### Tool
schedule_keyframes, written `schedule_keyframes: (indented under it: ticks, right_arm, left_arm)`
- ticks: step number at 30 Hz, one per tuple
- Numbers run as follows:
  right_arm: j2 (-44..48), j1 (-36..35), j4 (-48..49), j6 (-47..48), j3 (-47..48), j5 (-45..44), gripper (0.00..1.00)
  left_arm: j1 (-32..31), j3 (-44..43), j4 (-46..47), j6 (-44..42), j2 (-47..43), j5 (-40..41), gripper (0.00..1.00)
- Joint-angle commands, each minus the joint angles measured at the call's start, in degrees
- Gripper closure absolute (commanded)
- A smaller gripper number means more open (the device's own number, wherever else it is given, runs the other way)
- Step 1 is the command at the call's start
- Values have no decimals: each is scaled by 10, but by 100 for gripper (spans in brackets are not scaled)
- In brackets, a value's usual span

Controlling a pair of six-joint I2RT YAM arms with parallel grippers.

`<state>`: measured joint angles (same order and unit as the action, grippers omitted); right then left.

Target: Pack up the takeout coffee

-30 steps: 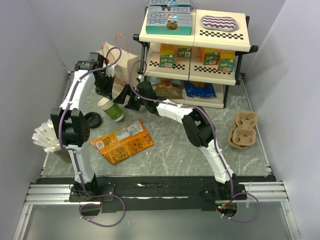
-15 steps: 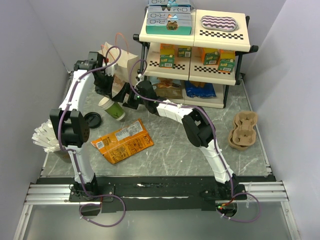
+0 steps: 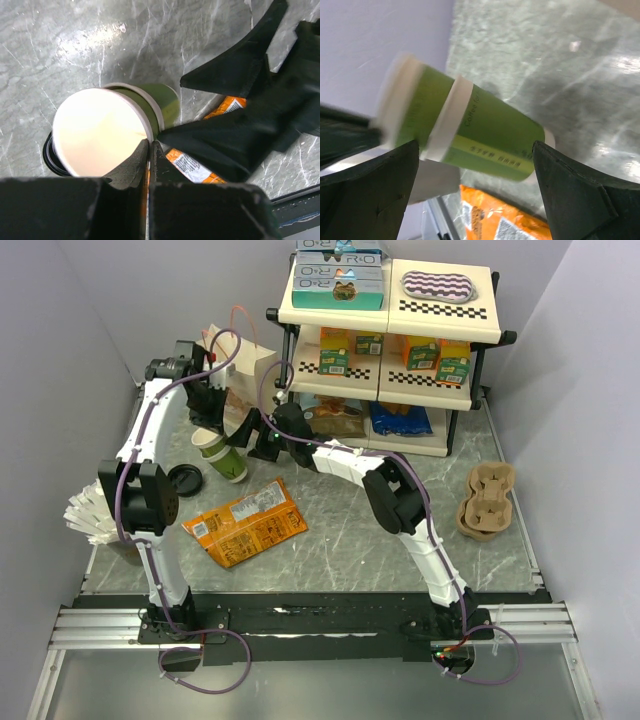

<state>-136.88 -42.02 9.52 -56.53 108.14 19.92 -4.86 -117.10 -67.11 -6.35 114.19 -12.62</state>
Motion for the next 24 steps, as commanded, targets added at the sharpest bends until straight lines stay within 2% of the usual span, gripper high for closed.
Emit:
schedule_keyframes:
  ticks: [1, 5, 14, 24]
  right_arm:
    - [-33, -7, -40, -10, 30, -35, 1]
    - [-34, -6, -35, 1, 27, -37, 1]
    - [1, 4, 92, 65, -13, 15, 0]
    - [57, 25, 139, 153, -72, 71, 0]
  left_arm:
    - [-1, -27, -1, 6, -34, -29, 99]
    - [-1, -19, -2, 1, -36, -21, 99]
    - [-1, -34, -3, -6, -39, -15, 99]
    - [-16, 27, 29, -20, -75, -12, 99]
